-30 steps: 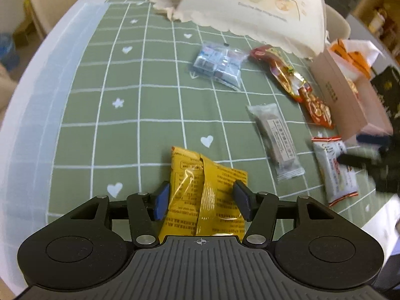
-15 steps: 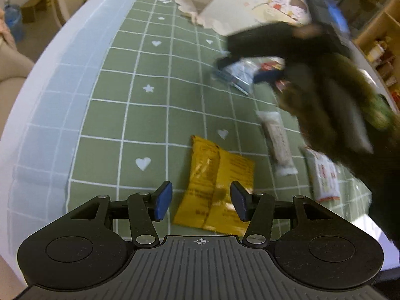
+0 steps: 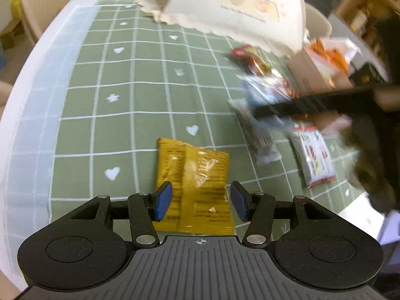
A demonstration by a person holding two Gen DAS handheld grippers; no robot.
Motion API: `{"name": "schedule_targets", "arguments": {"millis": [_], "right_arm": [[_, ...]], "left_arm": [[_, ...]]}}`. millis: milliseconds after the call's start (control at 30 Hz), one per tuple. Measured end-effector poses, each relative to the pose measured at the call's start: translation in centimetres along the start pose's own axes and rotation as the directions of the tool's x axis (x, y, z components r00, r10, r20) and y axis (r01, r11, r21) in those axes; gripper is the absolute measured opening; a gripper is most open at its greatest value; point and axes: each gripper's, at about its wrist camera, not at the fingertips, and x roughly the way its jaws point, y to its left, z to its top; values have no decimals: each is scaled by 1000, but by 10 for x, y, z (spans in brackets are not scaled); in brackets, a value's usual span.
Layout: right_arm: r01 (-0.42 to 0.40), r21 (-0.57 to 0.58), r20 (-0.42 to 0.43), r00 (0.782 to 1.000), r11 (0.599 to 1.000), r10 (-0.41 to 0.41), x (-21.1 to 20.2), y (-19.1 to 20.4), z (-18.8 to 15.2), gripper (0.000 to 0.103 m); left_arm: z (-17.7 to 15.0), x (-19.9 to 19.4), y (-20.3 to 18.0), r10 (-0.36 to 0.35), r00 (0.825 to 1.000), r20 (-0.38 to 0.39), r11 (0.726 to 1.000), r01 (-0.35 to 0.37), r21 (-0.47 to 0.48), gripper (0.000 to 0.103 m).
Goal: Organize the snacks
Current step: 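Lower the left gripper onto the yellow bags while the right approaches the clear blue pack, then close the left gripper on the yellow bags while the right moves to the brown cookie pack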
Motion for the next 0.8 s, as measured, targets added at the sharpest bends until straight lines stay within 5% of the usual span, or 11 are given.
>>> {"name": "schedule_targets", "arguments": {"millis": [200, 367, 533, 800], "right_arm": [[70, -1, 10, 997, 998, -70, -31, -11, -72, 61], [67, -10, 30, 997, 998, -66, -37, -5, -108, 61], [47, -52, 75, 996, 998, -43, -45, 9, -112, 70], [17, -122, 197, 980, 992, 7, -53, 45, -82, 72]], "left_arm": [[10, 15, -22, 73, 997, -10, 995, -72, 70, 57], [13, 3, -8, -15, 1000, 19, 999, 15, -30, 57], [12, -8, 27, 11, 999, 39, 985, -4, -170, 56], [5, -4, 55, -78, 996, 43, 958, 87, -272, 56]]}}
